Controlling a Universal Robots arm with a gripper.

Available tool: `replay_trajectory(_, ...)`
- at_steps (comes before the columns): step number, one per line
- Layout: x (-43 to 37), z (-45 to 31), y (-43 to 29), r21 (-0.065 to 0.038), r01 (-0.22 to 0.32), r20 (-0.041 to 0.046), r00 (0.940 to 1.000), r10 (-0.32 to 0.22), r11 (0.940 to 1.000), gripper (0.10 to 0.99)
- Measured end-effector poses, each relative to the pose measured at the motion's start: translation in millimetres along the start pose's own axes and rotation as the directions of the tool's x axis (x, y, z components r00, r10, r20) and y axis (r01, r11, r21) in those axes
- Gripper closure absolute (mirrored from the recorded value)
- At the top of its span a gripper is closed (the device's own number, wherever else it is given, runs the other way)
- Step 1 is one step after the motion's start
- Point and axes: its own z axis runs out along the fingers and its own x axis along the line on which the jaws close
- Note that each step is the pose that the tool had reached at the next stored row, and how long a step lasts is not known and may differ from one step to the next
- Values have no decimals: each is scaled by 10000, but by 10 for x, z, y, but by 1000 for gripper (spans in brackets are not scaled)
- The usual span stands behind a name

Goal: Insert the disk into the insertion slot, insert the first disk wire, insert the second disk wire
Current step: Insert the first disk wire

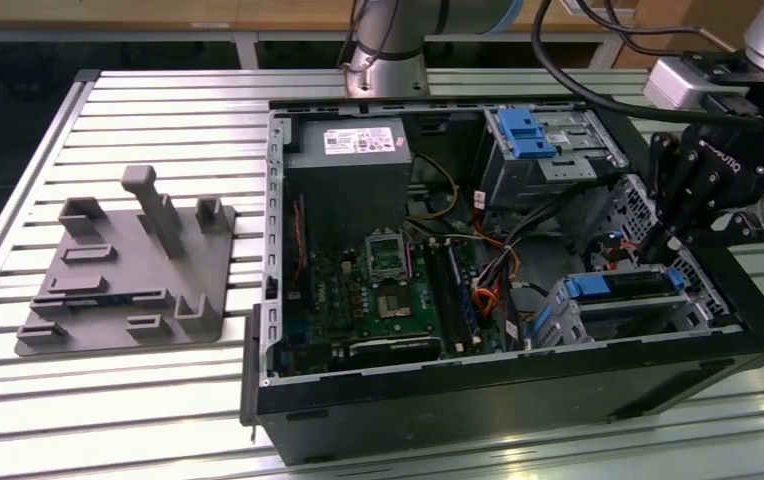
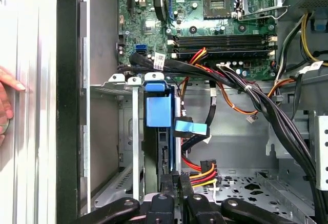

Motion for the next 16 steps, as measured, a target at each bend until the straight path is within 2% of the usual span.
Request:
replay_trajectory(8,50,17,-1,-1,-5,21,10000,5,10000,922)
replay_trajectory(16,55,37,-1,-2,-21,26,10000,21,10000,922)
